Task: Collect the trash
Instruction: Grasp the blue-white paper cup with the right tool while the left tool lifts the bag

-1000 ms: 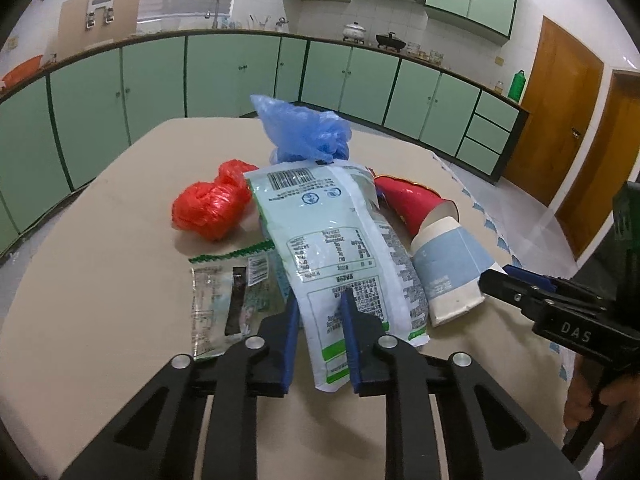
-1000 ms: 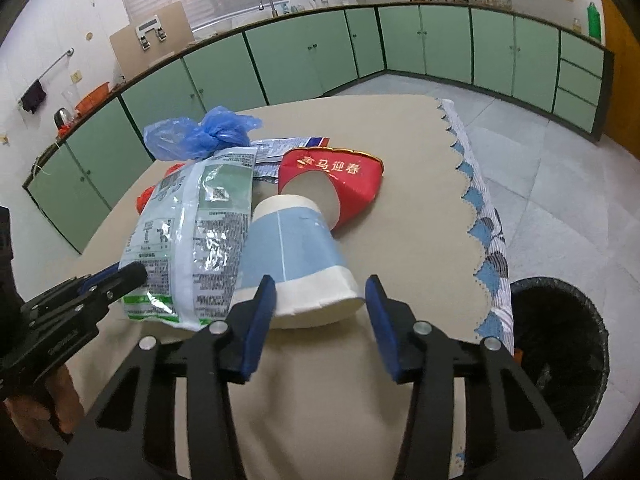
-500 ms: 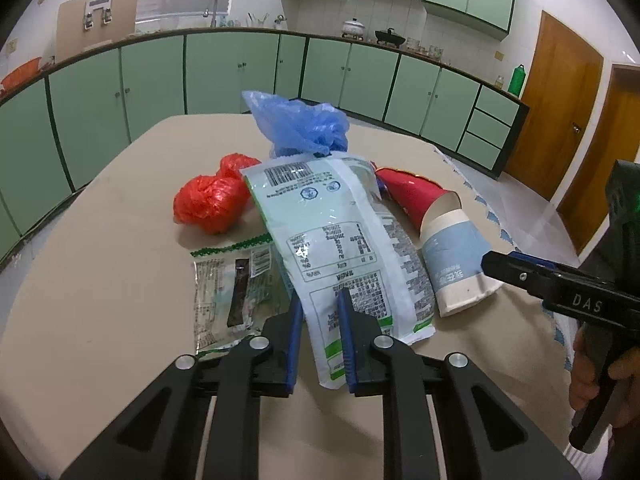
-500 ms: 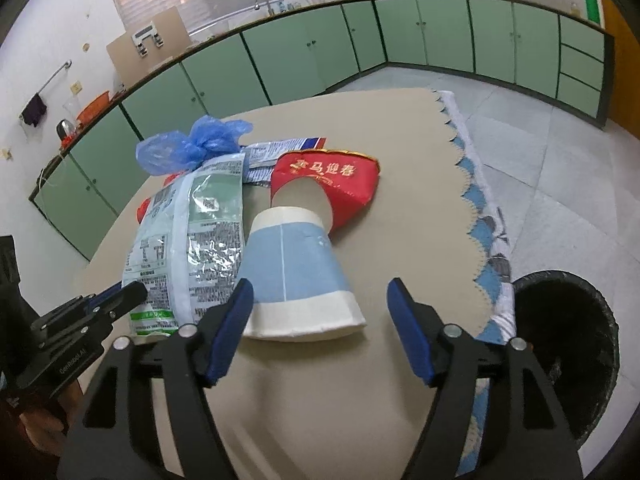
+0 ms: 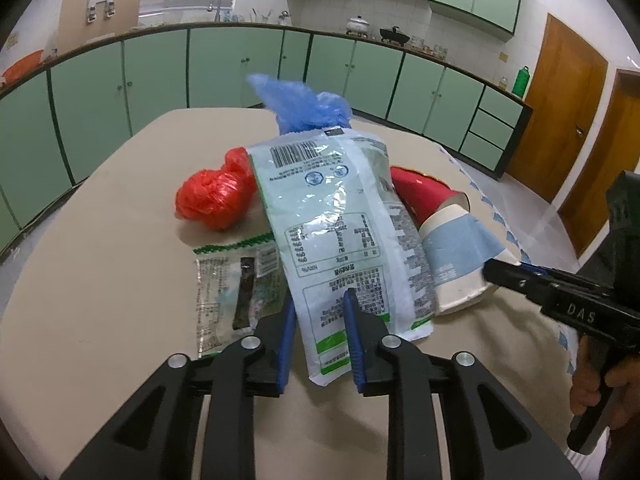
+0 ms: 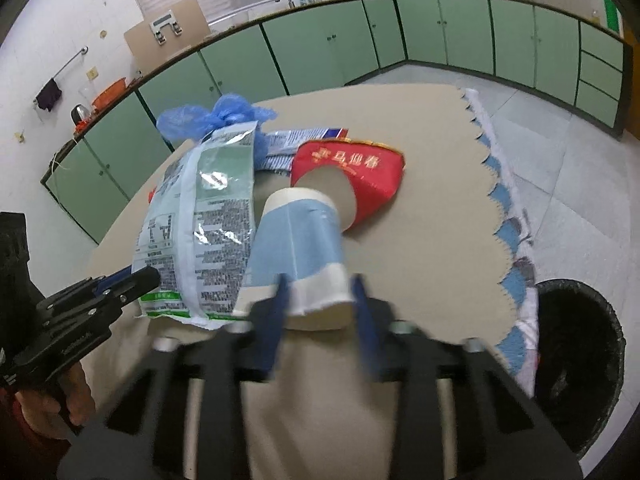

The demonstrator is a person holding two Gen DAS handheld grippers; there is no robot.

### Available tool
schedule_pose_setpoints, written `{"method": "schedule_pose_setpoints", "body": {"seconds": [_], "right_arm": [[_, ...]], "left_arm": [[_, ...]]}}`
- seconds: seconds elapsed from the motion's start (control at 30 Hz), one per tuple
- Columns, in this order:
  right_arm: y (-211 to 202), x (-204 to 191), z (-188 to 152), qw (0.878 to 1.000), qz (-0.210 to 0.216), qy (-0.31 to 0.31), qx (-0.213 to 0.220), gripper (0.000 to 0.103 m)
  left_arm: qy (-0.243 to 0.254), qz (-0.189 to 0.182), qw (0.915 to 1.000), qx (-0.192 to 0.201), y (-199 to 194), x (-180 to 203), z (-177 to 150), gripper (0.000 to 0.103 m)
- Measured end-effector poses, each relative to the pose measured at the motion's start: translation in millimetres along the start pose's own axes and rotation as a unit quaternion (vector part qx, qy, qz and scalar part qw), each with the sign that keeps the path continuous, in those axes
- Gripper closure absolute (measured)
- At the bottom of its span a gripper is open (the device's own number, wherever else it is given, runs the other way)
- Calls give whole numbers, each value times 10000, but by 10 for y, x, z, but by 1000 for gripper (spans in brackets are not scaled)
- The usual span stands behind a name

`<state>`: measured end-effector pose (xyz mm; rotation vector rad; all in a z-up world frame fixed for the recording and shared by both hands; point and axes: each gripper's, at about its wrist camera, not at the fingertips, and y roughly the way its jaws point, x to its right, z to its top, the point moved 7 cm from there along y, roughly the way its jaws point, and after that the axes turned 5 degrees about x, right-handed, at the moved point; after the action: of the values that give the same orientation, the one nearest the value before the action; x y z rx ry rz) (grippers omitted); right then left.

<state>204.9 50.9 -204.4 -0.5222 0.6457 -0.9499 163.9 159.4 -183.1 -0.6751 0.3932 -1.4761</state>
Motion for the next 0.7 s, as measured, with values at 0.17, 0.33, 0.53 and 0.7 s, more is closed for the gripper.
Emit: {"method": "schedule_pose_setpoints", "body": {"seconds": [0.17,0.33,0.53,0.7], "right_arm": [[-131,-71,46,9997,49,-221,123,94],[-329,-166,88,9986,-13,-443,300,96],[-586,-171,186,9976,-48,-460,513,96],[-770,-204,212,9966,-96,-512,634,96]], "left_arm": [[75,-45,9999,104,-104,58,46,88],[174,-100,9995,258,-268,127,114,94],[238,-96,9987,442,-459,220,195,99],[383,-82,9971,651,-672,346,256,100]]}}
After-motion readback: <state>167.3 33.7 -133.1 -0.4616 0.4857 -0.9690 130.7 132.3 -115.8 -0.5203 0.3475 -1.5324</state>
